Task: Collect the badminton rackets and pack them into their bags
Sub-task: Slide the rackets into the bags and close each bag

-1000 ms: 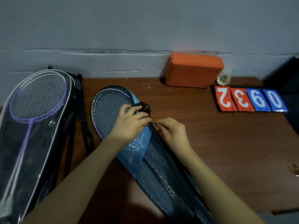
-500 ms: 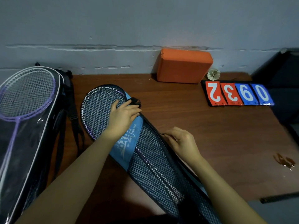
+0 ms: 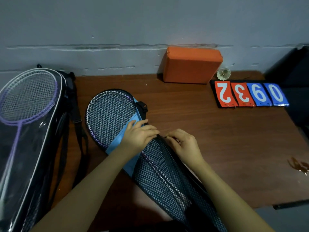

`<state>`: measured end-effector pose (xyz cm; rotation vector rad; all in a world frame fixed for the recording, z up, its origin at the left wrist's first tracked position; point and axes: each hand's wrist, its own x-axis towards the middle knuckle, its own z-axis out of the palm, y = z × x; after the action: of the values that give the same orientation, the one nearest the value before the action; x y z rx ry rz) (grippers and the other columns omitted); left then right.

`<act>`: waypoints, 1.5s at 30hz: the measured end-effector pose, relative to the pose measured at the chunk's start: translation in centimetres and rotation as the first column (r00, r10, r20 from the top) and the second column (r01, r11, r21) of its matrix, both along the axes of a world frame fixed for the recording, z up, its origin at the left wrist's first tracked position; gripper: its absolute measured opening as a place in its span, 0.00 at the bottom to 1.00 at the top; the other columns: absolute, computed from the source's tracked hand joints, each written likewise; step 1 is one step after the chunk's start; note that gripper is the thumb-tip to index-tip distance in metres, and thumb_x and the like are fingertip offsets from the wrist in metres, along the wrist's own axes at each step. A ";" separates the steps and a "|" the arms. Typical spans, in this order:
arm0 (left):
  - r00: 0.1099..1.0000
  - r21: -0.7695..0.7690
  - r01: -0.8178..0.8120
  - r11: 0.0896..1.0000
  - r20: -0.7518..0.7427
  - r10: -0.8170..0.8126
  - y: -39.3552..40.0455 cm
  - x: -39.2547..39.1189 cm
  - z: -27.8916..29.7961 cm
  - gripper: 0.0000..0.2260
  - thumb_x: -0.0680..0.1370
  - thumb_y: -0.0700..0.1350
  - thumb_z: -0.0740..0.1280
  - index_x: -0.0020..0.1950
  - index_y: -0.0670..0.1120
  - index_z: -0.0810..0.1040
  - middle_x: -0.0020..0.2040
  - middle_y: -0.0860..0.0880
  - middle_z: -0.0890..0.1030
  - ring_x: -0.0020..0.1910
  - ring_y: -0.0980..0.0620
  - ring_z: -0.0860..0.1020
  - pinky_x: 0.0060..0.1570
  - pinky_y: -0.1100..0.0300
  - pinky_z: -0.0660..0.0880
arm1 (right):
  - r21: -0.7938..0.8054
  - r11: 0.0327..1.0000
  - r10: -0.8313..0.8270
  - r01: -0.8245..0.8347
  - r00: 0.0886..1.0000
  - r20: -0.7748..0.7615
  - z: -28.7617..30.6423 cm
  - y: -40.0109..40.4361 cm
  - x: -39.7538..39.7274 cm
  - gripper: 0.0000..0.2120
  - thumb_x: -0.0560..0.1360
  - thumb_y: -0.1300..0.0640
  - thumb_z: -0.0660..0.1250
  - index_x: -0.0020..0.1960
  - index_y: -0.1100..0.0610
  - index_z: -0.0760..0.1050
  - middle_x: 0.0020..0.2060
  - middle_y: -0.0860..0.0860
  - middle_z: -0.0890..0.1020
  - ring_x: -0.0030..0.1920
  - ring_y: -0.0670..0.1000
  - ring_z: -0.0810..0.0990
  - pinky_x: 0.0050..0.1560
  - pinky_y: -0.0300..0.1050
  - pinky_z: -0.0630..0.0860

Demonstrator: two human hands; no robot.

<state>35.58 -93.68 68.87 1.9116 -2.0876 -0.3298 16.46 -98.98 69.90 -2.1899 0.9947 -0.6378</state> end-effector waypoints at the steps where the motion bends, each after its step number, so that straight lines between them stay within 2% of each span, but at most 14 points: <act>1: 1.000 0.037 -0.001 0.999 0.011 0.000 -0.4 0.2 0.0 0.15 0.77 0.53 0.57 0.56 0.54 0.81 0.56 0.54 0.81 0.65 0.43 0.72 0.64 0.40 0.60 | -0.014 1.000 0.006 -0.006 1.000 -0.030 -0.1 0.0 -0.3 0.05 0.74 0.61 0.66 0.46 0.55 0.81 0.39 0.43 0.79 0.40 0.46 0.79 0.40 0.42 0.75; 4: 0.995 0.115 -0.100 0.988 -0.007 0.102 -1.8 0.3 -0.8 0.13 0.80 0.51 0.58 0.62 0.55 0.76 0.64 0.57 0.75 0.72 0.49 0.61 0.70 0.46 0.45 | -0.004 1.000 -0.019 0.018 0.996 -0.089 -0.4 -0.1 -1.9 0.05 0.74 0.59 0.66 0.45 0.55 0.81 0.37 0.42 0.77 0.38 0.46 0.77 0.37 0.41 0.73; 11: 0.976 0.131 -0.218 0.967 0.004 0.219 -3.7 -1.1 -2.6 0.13 0.80 0.52 0.57 0.62 0.55 0.76 0.65 0.56 0.74 0.72 0.49 0.60 0.71 0.47 0.42 | 0.026 0.999 -0.028 0.034 0.983 -0.183 -0.8 0.0 -5.0 0.05 0.74 0.60 0.67 0.48 0.56 0.81 0.39 0.48 0.80 0.39 0.49 0.79 0.38 0.45 0.76; 14: 0.942 0.104 -0.327 0.939 -0.037 0.332 -3.8 -1.4 -3.1 0.13 0.80 0.49 0.58 0.61 0.52 0.77 0.65 0.53 0.75 0.72 0.48 0.60 0.71 0.44 0.44 | 0.019 0.999 -0.046 0.051 0.974 -0.224 -1.5 -0.1 -7.4 0.06 0.74 0.62 0.67 0.48 0.55 0.80 0.42 0.48 0.82 0.42 0.50 0.80 0.40 0.48 0.78; 16: 0.924 0.110 -0.379 0.919 -0.001 0.382 -3.7 -1.1 -3.0 0.13 0.81 0.46 0.58 0.63 0.51 0.76 0.68 0.51 0.72 0.73 0.47 0.59 0.70 0.44 0.45 | 0.066 0.994 -0.065 0.081 0.974 -0.219 -2.2 -0.1 -9.1 0.05 0.75 0.62 0.66 0.48 0.56 0.80 0.44 0.49 0.82 0.44 0.50 0.80 0.42 0.51 0.79; 19: 0.968 0.060 -0.250 0.966 0.041 0.248 -2.7 -2.4 -2.7 0.14 0.79 0.45 0.60 0.65 0.51 0.74 0.69 0.49 0.70 0.73 0.45 0.59 0.68 0.45 0.47 | 0.123 0.989 -0.058 0.083 0.979 -0.197 -2.8 0.0 -9.5 0.04 0.76 0.61 0.65 0.47 0.58 0.79 0.42 0.50 0.82 0.43 0.50 0.80 0.43 0.53 0.78; 21: 0.996 -0.004 -0.084 0.996 0.010 0.084 -1.1 -5.0 -2.7 0.14 0.78 0.47 0.62 0.62 0.52 0.77 0.66 0.49 0.74 0.70 0.45 0.65 0.65 0.49 0.49 | 0.183 0.979 -0.060 0.089 0.986 -0.158 -2.9 -0.1 -8.8 0.05 0.76 0.62 0.64 0.46 0.57 0.79 0.42 0.48 0.82 0.43 0.49 0.80 0.45 0.51 0.78; 23: 1.000 -0.034 -0.003 0.999 -0.019 0.002 0.4 -8.1 -3.1 0.14 0.74 0.50 0.63 0.57 0.51 0.80 0.60 0.50 0.79 0.64 0.46 0.73 0.61 0.52 0.53 | 0.201 0.977 -0.041 0.066 0.991 -0.128 -3.0 -0.2 -8.3 0.06 0.76 0.62 0.64 0.48 0.57 0.80 0.43 0.48 0.83 0.45 0.49 0.81 0.47 0.50 0.78; 27: 0.992 -0.020 -0.118 0.993 -0.041 0.117 0.9 -11.3 -3.6 0.11 0.69 0.50 0.67 0.49 0.49 0.82 0.53 0.50 0.82 0.58 0.47 0.78 0.55 0.54 0.57 | 0.129 0.991 0.072 -0.047 0.978 -0.194 -3.3 -0.6 -8.7 0.09 0.76 0.61 0.64 0.53 0.54 0.80 0.47 0.48 0.83 0.48 0.48 0.81 0.51 0.47 0.77; 29: 0.987 -0.010 -0.153 0.988 -0.045 0.153 0.8 -11.4 -3.7 0.10 0.69 0.52 0.67 0.45 0.50 0.82 0.49 0.52 0.82 0.56 0.47 0.78 0.53 0.54 0.57 | 0.102 0.991 0.107 -0.082 0.959 -0.263 -3.7 -0.7 -9.1 0.07 0.76 0.60 0.64 0.50 0.55 0.81 0.45 0.49 0.83 0.45 0.51 0.81 0.50 0.50 0.76; 32: 0.990 0.005 -0.135 0.991 0.046 0.135 0.5 -11.5 -3.9 0.13 0.73 0.55 0.62 0.44 0.49 0.81 0.46 0.52 0.80 0.53 0.47 0.77 0.52 0.55 0.58 | 0.073 0.990 0.137 -0.121 0.945 -0.298 -3.9 -0.5 -9.8 0.06 0.75 0.60 0.64 0.47 0.57 0.80 0.43 0.50 0.82 0.44 0.54 0.80 0.49 0.52 0.75; 36: 0.960 0.020 -0.275 0.961 0.057 0.274 -0.7 -12.6 -4.1 0.13 0.78 0.55 0.60 0.52 0.49 0.79 0.53 0.52 0.76 0.61 0.50 0.69 0.58 0.55 0.56 | 0.098 0.993 0.092 -0.065 0.949 -0.303 -3.6 -0.8 -12.8 0.06 0.76 0.59 0.64 0.47 0.55 0.79 0.45 0.50 0.81 0.47 0.53 0.79 0.48 0.51 0.74; 42: 0.908 -0.015 -0.416 0.909 0.050 0.416 -1.0 -13.6 -4.8 0.11 0.78 0.52 0.63 0.51 0.48 0.80 0.53 0.50 0.78 0.59 0.49 0.71 0.60 0.54 0.56 | 0.227 0.974 0.066 -0.011 0.969 -0.238 -3.4 0.2 -19.5 0.07 0.76 0.62 0.65 0.47 0.55 0.81 0.41 0.42 0.78 0.46 0.49 0.79 0.48 0.46 0.76; 45: 0.894 -0.015 -0.443 0.896 0.065 0.443 -0.2 -15.8 -5.0 0.12 0.79 0.49 0.61 0.58 0.46 0.78 0.60 0.47 0.76 0.66 0.47 0.67 0.61 0.53 0.55 | 0.267 0.964 0.042 0.003 0.986 -0.164 -4.0 0.7 -20.6 0.07 0.76 0.62 0.65 0.47 0.55 0.81 0.42 0.43 0.80 0.47 0.46 0.79 0.51 0.48 0.77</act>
<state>19.79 -93.90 63.90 2.3493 -1.6122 -0.1620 -4.16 -98.30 65.88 -2.0349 1.0761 -0.2923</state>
